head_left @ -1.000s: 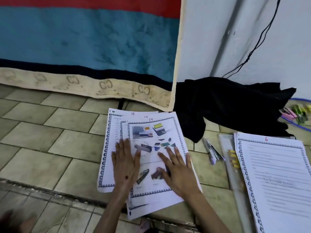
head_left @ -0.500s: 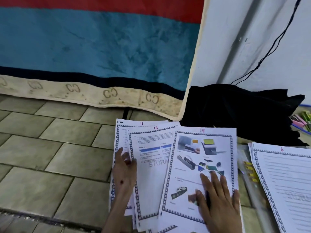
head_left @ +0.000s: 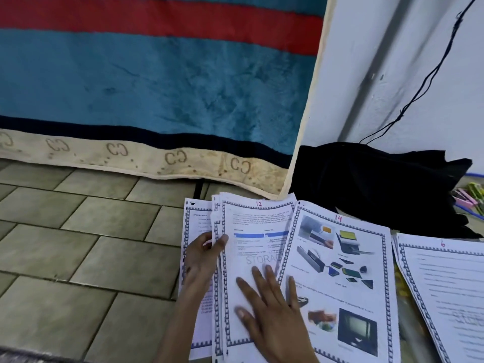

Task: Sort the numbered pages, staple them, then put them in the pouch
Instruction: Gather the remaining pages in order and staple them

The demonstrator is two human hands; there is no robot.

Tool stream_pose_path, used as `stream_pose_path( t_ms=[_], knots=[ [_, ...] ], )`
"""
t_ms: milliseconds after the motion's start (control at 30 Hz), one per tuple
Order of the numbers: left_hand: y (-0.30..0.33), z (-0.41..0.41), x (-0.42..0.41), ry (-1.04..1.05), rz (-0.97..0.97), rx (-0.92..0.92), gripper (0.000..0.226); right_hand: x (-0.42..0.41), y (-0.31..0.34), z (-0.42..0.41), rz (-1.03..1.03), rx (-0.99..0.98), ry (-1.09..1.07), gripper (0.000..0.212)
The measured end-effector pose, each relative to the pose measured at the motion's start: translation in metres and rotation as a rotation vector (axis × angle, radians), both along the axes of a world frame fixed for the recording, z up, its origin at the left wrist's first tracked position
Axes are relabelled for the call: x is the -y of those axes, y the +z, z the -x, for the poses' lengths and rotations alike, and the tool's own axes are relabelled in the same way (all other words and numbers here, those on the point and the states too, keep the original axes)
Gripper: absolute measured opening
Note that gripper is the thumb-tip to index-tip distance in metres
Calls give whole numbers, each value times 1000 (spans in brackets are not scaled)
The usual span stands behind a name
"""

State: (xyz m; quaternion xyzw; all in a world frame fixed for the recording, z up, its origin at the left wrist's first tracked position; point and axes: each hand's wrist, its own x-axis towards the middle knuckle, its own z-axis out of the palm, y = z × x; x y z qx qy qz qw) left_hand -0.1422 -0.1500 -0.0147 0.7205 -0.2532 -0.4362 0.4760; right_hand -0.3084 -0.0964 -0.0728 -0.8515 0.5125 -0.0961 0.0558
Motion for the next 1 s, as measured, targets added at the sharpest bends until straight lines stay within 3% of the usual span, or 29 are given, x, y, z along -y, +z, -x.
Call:
stream_pose_path(
  t_ms=[100, 167, 267, 367, 500, 567, 700, 867, 1000],
  knots=[
    [-1, -14, -2, -8, 24, -164, 21, 3, -12, 3, 5, -35, -119, 52],
    [-2, -20, -3, 21, 14, -157, 26, 3, -12, 7, -4, -24, -192, 53],
    [-3, -17, -3, 82, 40, -19, 27, 3, -13, 14, -8, -23, -261, 54],
    [-2, -9, -3, 101, 70, 160, 14, 2, -15, 19, 2, -29, -280, 54],
    [-8, -12, -11, 130, 8, 521, 25, 1, -11, 18, -1, -3, -252, 54],
    [-10, -19, -18, 199, -92, 613, 41, 1, -5, 13, 24, 9, -191, 55],
    [-4, -23, -30, 116, -129, 529, 33, -1, 5, -5, -13, -7, 1, 55],
    [8, -23, -40, 100, -37, 322, 24, 3, 5, -22, -158, -102, 36, 58],
    [7, -26, -61, -11, -30, 236, 11, 6, 8, -24, -172, -43, 89, 70]
  ],
)
